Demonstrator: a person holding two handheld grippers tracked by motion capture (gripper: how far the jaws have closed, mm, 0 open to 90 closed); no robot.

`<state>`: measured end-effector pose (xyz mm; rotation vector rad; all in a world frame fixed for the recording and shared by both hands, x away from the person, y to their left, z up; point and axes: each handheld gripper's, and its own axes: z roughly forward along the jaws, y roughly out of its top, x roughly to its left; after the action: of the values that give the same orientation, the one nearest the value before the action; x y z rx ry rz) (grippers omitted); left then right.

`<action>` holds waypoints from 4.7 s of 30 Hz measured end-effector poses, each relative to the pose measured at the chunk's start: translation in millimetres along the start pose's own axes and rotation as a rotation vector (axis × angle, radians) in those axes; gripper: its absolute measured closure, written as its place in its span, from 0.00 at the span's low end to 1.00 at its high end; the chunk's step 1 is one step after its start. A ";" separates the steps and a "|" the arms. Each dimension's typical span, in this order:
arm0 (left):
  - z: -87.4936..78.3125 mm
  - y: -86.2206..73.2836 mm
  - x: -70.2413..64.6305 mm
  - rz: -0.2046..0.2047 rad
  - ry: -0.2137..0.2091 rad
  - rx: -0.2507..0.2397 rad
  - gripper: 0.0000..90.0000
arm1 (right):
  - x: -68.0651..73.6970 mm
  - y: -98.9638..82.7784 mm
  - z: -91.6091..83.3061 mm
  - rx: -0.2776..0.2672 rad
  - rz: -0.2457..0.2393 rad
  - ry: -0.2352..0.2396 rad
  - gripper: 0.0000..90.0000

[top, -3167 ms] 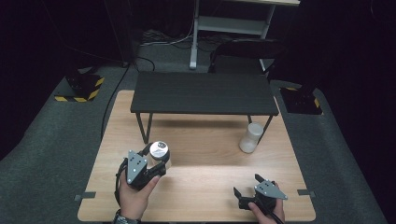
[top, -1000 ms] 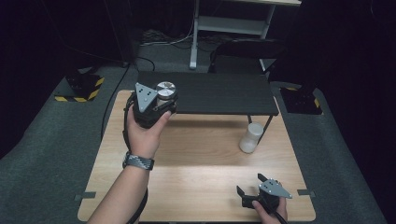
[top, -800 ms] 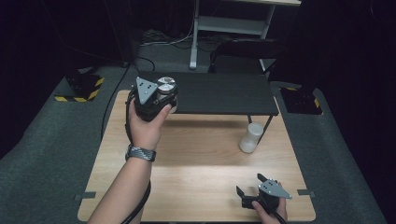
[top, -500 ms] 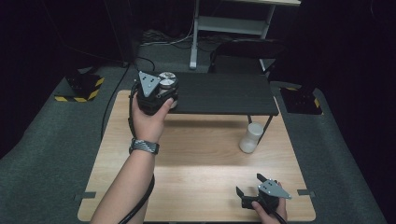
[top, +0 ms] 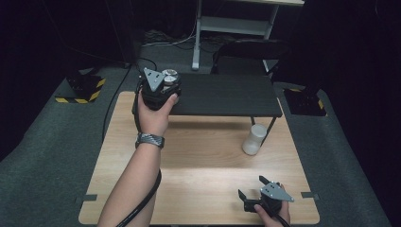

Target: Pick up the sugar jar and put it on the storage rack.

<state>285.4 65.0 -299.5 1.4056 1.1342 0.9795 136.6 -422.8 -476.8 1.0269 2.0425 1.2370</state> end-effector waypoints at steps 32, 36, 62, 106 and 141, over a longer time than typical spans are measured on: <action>-2.4 -0.1 0.1 -0.046 0.012 0.006 0.01 | -1.2 -1.9 -1.2 -0.010 0.015 -0.001 0.01; -7.2 1.7 2.6 -0.039 0.001 0.014 0.00 | -1.4 -2.7 -1.5 -0.014 0.018 -0.001 0.01; -81.0 -17.3 30.4 -0.030 -0.100 -0.028 0.00 | 0.4 -1.7 -2.1 -0.006 -0.011 0.004 0.01; -157.2 -121.5 33.4 -0.033 -0.175 -0.019 0.00 | 3.0 0.0 -1.6 0.004 -0.031 0.003 0.01; -168.2 -211.6 39.2 -0.011 -0.247 0.286 0.00 | 7.2 1.1 -0.9 0.010 -0.056 -0.008 0.01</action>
<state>103.7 144.2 -487.3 1.6940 1.1243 0.6304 132.2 -416.9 -475.8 0.9706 2.0593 1.1933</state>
